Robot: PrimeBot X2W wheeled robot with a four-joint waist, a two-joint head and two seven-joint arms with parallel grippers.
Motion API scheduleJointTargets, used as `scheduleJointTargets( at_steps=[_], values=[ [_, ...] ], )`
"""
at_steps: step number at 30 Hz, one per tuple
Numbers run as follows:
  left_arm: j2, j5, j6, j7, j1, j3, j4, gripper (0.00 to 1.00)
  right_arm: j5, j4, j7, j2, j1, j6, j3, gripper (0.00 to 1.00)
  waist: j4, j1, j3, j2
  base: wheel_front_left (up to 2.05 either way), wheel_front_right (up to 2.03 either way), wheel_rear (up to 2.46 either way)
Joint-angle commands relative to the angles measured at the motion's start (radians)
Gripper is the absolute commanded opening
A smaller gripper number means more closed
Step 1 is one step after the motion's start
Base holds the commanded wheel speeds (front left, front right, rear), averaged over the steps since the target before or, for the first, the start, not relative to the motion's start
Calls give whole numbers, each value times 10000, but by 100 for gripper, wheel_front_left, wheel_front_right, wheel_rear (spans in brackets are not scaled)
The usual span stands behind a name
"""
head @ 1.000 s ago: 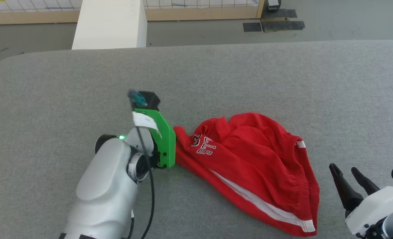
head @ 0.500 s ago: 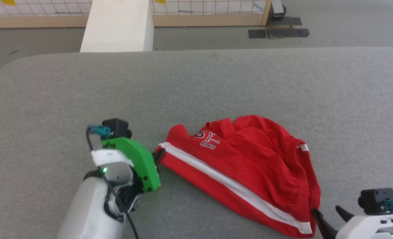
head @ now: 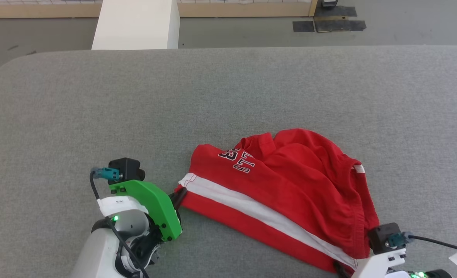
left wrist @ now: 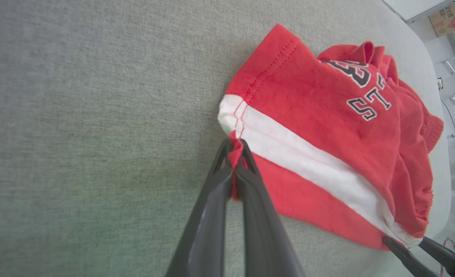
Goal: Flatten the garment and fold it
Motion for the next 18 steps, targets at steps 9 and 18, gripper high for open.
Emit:
scheduleJointTargets(
  at_steps=[9, 18],
  values=[
    [-5, -65, 50, -73, 181, -62, -49, 0, 316, 890, -245, 21, -661, -13, 351, 0, 107, 0, 82, 0, 0, 0, 0],
    [-95, -348, -44, -257, 176, 18, -356, 0, 1588, -407, 499, -309, -851, -13, 54, 0, -31, 0, -494, 0, 0, 0, 0]
  ],
)
